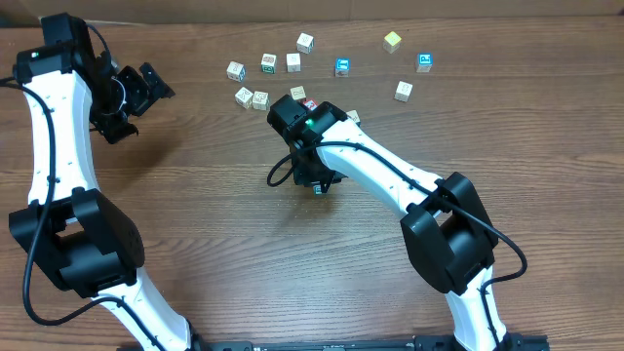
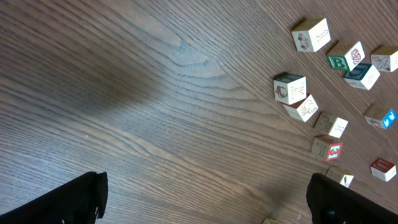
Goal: Form a tower
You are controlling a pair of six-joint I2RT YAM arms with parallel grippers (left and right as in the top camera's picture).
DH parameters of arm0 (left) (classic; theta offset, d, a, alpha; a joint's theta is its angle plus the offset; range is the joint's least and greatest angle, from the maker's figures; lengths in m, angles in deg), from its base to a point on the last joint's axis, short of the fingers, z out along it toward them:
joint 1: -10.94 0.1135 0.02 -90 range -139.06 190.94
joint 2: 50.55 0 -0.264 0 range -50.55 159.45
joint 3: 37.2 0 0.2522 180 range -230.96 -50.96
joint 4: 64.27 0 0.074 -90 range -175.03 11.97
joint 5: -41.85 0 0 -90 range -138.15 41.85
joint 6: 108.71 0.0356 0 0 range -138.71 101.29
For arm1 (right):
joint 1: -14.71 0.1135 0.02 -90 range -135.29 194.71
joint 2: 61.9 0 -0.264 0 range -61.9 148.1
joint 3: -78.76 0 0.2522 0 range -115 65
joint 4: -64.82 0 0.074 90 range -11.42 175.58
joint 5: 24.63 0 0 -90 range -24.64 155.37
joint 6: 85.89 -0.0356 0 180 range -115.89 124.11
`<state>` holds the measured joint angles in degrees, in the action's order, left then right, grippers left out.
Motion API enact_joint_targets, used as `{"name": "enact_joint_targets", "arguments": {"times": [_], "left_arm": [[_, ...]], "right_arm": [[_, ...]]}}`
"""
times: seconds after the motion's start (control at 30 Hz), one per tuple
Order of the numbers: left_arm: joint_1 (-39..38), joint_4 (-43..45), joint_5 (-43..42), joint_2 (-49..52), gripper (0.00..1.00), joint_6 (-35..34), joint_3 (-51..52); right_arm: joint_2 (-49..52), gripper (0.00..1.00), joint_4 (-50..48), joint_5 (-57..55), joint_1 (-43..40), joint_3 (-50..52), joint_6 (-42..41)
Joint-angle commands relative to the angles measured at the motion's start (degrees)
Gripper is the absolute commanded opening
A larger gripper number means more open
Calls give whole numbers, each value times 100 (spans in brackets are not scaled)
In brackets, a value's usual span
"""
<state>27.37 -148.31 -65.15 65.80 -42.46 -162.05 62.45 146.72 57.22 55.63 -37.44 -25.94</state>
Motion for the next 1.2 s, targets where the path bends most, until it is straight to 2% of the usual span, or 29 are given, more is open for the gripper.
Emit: {"name": "enact_joint_targets", "arguments": {"times": [0.0, 0.47, 0.87, 1.07, 1.17], "left_arm": [[-37, 7, -42, -22, 100, 105, -79], [-37, 4, -42, -22, 99, 105, -79], [-37, 4, -44, -22, 100, 105, -79], [-37, 7, -42, -22, 100, 105, -79], [-37, 7, -44, -22, 99, 105, -79]], "right_arm": [[-15, 26, -31, -20, 9, -103, -31], [-15, 28, -98, -24, 9, -103, -33], [-15, 34, -90, -17, 9, -105, -35], [-15, 25, -74, -17, 9, -105, -35], [-15, 25, -74, -17, 9, -105, -35]]}}
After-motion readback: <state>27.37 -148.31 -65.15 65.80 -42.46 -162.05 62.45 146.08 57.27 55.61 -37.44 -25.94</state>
